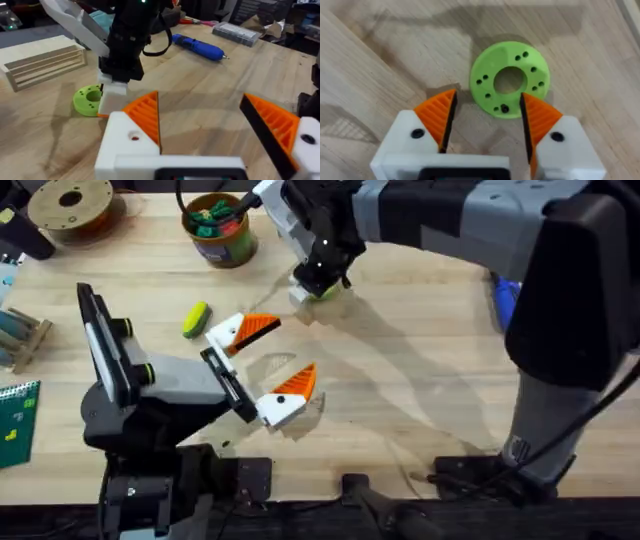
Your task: Pick up the gripper from the table and insert it into the empty holder that is missing its gripper. Then pick up a screw, insert it into the mounting hole, and use the screwdriver to tighten it. Finally, clean up the table by picking up the vegetable and placing it into the bucket.
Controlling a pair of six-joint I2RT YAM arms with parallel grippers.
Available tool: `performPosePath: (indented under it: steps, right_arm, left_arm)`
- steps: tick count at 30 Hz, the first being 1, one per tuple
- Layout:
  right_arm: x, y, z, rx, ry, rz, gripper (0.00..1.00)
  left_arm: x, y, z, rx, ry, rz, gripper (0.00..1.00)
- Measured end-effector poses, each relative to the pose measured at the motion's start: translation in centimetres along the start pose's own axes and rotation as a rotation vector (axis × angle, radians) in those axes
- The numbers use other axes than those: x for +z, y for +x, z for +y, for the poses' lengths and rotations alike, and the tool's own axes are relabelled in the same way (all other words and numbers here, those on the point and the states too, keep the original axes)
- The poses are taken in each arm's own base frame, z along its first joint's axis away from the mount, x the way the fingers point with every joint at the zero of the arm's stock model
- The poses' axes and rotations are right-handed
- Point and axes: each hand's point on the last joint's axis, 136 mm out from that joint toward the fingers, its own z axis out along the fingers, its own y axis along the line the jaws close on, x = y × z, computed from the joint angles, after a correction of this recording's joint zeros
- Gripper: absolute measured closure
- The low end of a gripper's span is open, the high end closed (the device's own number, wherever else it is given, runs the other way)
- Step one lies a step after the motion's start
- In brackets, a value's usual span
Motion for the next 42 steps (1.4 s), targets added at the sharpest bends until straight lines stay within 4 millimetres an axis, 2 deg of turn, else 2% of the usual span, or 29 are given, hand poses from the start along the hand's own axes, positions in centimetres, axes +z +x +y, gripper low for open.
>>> performPosePath:
  steps: [13, 17, 27, 28, 35, 40, 42]
  right_arm:
    - [-0.01, -0.01, -0.06, 0.000, 0.003, 0.000, 0.448]
    - [-0.02, 0.00, -0.10, 0.000, 0.006, 0.000, 0.538]
    - [-0.01, 0.02, -0.18, 0.000, 0.011, 0.001, 0.596]
    - [-0.02, 0.03, -0.18, 0.000, 0.011, 0.002, 0.685]
    - [-0.10, 0.24, -0.48, 0.000, 0.028, 0.013, 0.822]
    - [-0.10, 0.28, -0.70, 0.000, 0.041, 0.015, 0.844]
    - [-0.12, 0.28, -0.72, -0.001, 0.043, 0.016, 0.813]
  left_arm:
    - [0.00, 0.00, 0.00, 0.000, 0.000, 0.000, 0.016]
    - [0.00, 0.00, 0.00, 0.000, 0.000, 0.000, 0.015]
    - [0.00, 0.00, 0.00, 0.000, 0.000, 0.000, 0.015]
    - [0.00, 0.00, 0.00, 0.000, 0.000, 0.000, 0.015]
    - [0.00, 0.00, 0.00, 0.000, 0.000, 0.000, 0.015]
    - [0.00, 0.00, 0.00, 0.000, 0.000, 0.000, 0.015]
    - [0.00, 0.00, 0.00, 0.000, 0.000, 0.000, 0.015]
